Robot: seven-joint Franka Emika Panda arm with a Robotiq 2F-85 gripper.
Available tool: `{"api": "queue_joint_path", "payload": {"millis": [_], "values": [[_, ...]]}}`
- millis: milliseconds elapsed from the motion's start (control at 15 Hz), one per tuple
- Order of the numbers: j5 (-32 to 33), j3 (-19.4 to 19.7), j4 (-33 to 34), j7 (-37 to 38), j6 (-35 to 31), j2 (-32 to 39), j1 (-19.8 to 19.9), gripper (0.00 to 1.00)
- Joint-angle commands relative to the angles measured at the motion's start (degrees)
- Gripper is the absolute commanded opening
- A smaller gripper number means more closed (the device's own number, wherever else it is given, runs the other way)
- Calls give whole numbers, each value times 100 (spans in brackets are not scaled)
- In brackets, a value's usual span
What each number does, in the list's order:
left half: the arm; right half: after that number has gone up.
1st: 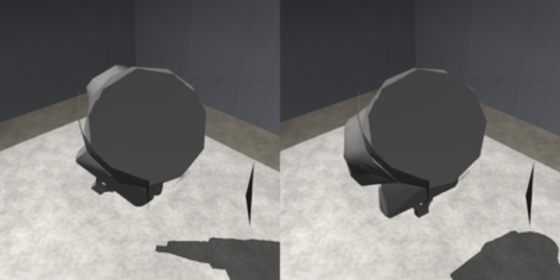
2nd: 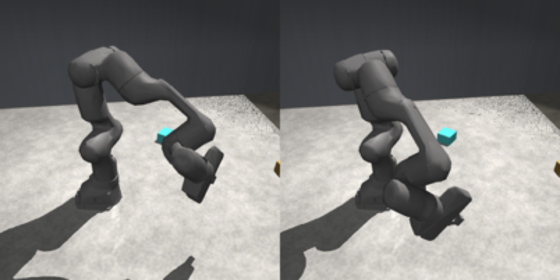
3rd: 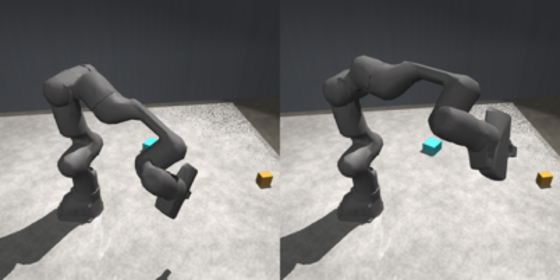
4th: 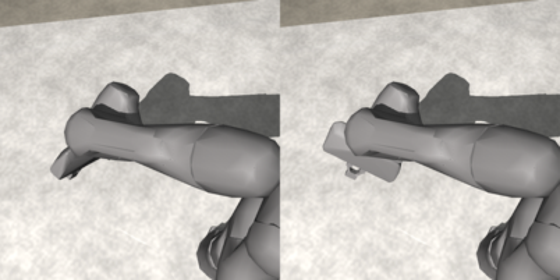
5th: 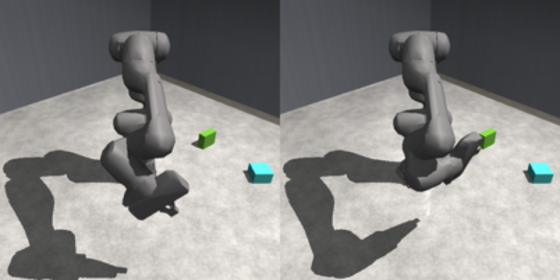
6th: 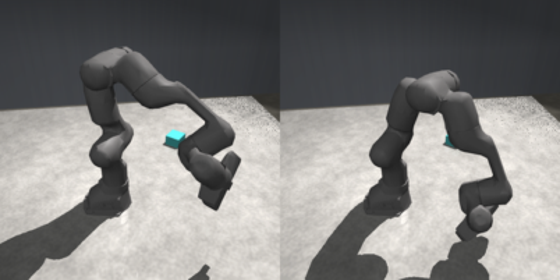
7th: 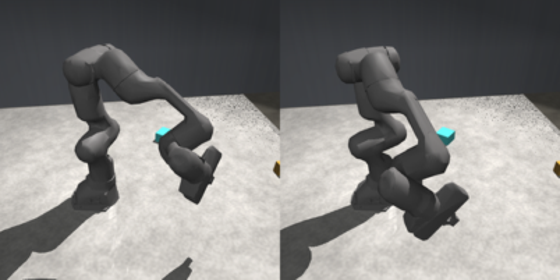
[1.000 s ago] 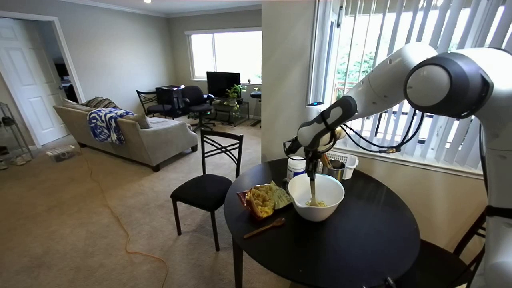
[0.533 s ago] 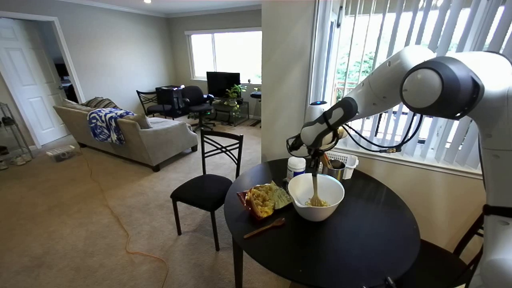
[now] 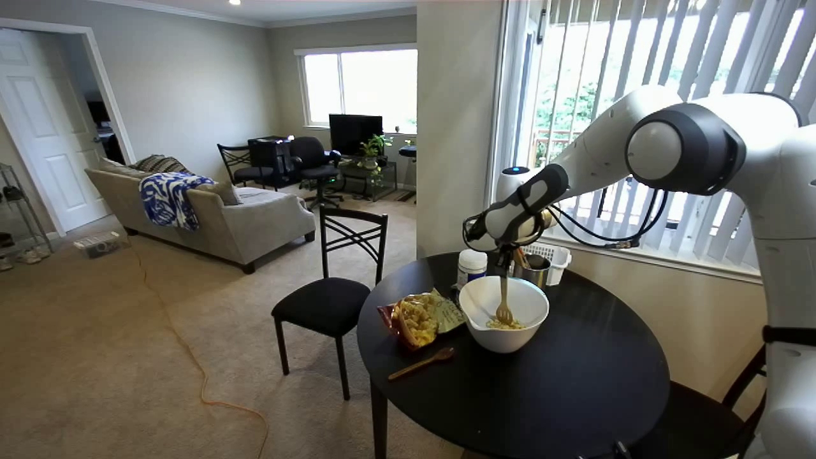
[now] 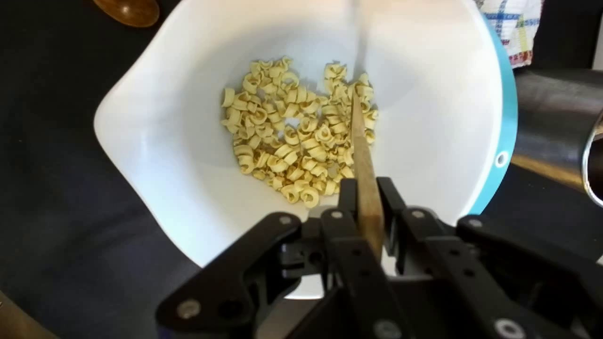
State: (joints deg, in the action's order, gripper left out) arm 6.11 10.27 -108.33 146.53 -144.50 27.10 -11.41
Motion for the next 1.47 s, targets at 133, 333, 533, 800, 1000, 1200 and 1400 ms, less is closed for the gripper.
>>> {"api": "queue_joint_path", "payload": {"millis": [133,333,533,800,1000,1200,1400], "values": [[151,83,-102,248,-703,48,-44,5],[133,70,-119,188,-706,65,-58,5],[63,7,-125,115,-646,75,-38,4],[-149,-200,-123,-171,-382,11,112,4],[-270,-345,-129,-374,-305,-35,220,4],[-433,-530,-98,-719,-14,-89,352,4],[-905,-785,51,-1110,647,-118,555,4]]}}
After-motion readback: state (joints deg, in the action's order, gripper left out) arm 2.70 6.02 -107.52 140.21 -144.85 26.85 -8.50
